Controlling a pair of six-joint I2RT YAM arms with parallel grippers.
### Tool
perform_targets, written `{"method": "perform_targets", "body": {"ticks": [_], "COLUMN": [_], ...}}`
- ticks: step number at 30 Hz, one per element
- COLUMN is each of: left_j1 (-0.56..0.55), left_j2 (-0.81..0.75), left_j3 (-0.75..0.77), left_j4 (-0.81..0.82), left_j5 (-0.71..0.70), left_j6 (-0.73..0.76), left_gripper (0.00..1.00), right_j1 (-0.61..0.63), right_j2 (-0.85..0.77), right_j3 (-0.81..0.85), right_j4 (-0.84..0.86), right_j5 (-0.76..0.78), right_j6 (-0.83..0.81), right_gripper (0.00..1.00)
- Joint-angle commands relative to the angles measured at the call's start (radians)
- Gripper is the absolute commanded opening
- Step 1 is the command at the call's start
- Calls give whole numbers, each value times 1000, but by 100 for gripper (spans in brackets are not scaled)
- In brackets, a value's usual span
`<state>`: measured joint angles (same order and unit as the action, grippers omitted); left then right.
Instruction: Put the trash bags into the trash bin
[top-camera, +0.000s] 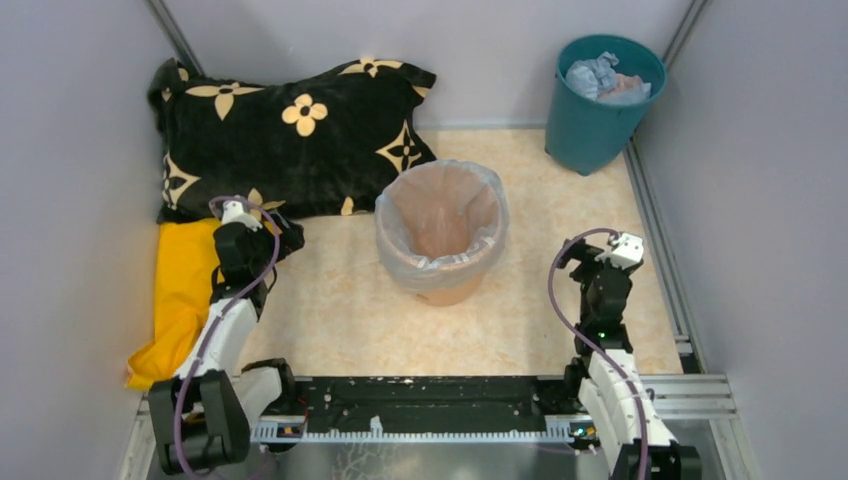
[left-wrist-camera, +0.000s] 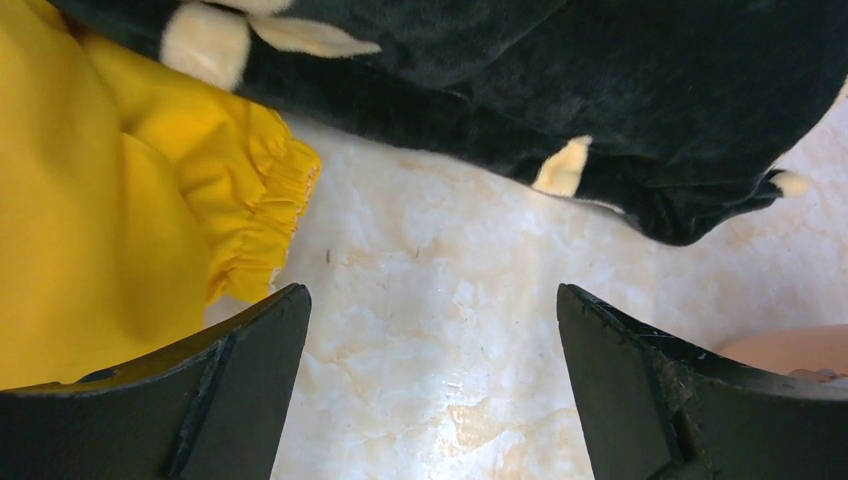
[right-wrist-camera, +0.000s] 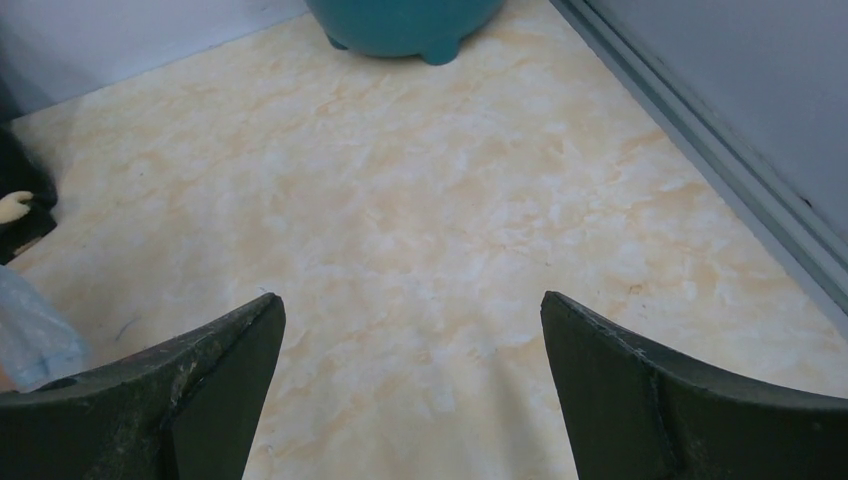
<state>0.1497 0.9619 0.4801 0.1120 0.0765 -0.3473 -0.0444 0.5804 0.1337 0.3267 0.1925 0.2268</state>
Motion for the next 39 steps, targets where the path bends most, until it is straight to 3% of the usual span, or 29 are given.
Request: {"method": "perform_targets", "body": {"ticks": [1, 11, 16, 21, 25, 30, 39], "left_j1": [-5, -5, -5, -5, -5, -5, -6], "left_j2": [113, 407, 554, 570, 544, 552, 606], "left_j3": [-57, -127, -65, -26, -59, -61, -44], "left_j4": [294, 662, 715, 655, 700, 733, 781], "left_j5": [109, 208, 273, 260, 229, 212, 286], "left_j6": [31, 225, 223, 239, 249, 277, 322], "left_gripper": [99, 99, 99, 99, 99, 99, 99], "right_j1": [-5, -2, -2, 4, 13, 38, 38], "right_j2": [156, 578, 699, 933, 872, 882, 875], "right_j3": [-77, -124, -126, -186, -139, -116, -107], "right_j4": [403, 924, 1052, 1384, 1196, 1214, 1190], "right_j5": [32, 72, 62, -5, -40, -72, -272], "right_j6": [9, -62, -78, -114, -137, -185, -285], "right_gripper": [99, 99, 99, 99, 99, 99, 99]}}
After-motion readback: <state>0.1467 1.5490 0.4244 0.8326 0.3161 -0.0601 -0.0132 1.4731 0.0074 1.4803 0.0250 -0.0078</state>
